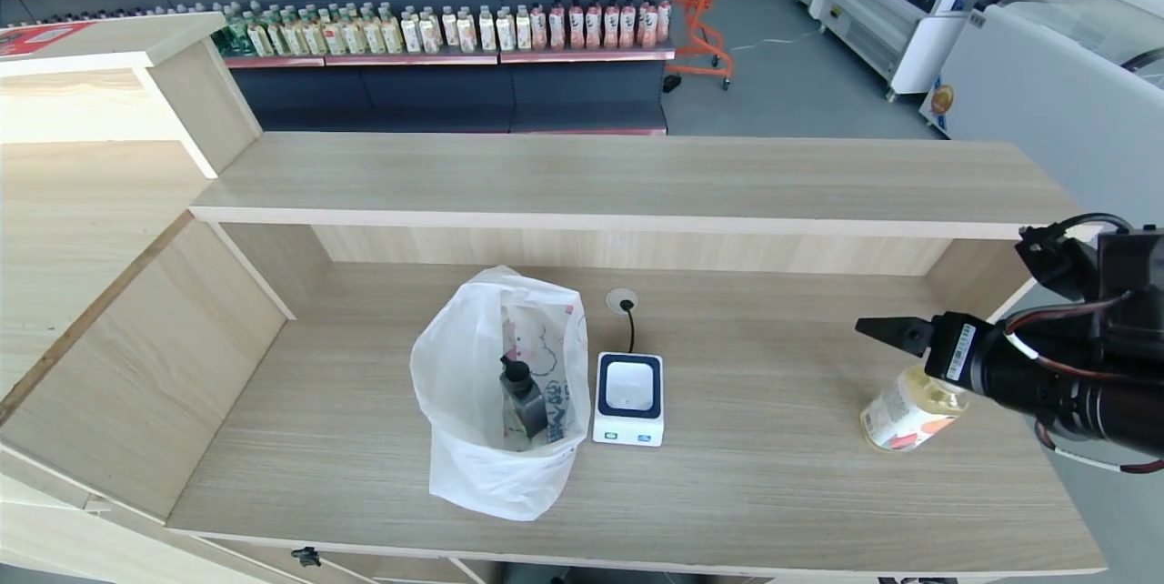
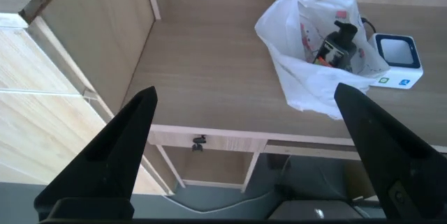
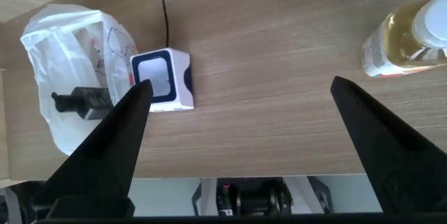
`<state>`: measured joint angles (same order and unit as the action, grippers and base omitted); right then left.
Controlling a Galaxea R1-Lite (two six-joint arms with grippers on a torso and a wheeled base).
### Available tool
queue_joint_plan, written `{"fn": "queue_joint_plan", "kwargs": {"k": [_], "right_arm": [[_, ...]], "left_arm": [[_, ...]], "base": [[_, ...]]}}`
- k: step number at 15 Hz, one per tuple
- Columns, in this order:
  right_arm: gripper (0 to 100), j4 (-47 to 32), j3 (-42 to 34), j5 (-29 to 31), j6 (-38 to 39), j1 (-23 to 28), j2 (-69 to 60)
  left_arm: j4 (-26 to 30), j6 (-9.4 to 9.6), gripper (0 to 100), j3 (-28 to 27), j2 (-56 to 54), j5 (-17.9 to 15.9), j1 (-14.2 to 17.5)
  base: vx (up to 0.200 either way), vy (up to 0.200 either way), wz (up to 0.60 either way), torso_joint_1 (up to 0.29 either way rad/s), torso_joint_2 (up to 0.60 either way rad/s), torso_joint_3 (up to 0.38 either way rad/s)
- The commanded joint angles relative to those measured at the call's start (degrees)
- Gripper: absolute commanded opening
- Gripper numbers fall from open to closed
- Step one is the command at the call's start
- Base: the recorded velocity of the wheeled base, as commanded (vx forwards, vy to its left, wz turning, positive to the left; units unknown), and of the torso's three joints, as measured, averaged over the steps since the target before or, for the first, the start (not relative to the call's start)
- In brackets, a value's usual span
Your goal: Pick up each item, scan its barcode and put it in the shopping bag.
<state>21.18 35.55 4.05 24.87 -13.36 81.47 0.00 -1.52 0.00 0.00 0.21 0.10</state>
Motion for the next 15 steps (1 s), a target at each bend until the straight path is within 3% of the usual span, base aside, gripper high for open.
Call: {"fn": "queue_joint_plan", "kwargs": {"k": [1,6,8,12,15], "right_arm": [[100,0.01,-0.83,0.0,0.0,0.18,0.36],[100,0.01,-2.06,0.0,0.0,0.18,0.18],[100,0.09,-3.03,1.75,0.0,0.62,1.5],[100,0.89,-0.04,15.2,-3.6,5.71,11.69],[100,11.34,0.05,13.44,-3.69,3.61,18.02]], "left_arm": [[-0.09,-0.32,100,0.0,0.09,0.06,-0.01],[-0.09,-0.06,100,0.0,0.09,0.06,0.08],[-0.09,1.0,100,0.0,0.09,-0.03,0.08],[-0.09,1.0,100,0.0,0.09,-0.03,0.08],[-0.09,1.0,100,0.0,0.09,-0.03,0.08]], "base": [[-0.2,-0.2,0.0,0.002,0.0,0.002],[-0.2,-0.2,0.0,0.002,0.0,0.003],[0.0,0.0,0.0,0.0,0.0,0.0],[0.0,0.0,0.0,0.0,0.0,0.0],[0.0,0.0,0.0,0.0,0.0,0.0]]}}
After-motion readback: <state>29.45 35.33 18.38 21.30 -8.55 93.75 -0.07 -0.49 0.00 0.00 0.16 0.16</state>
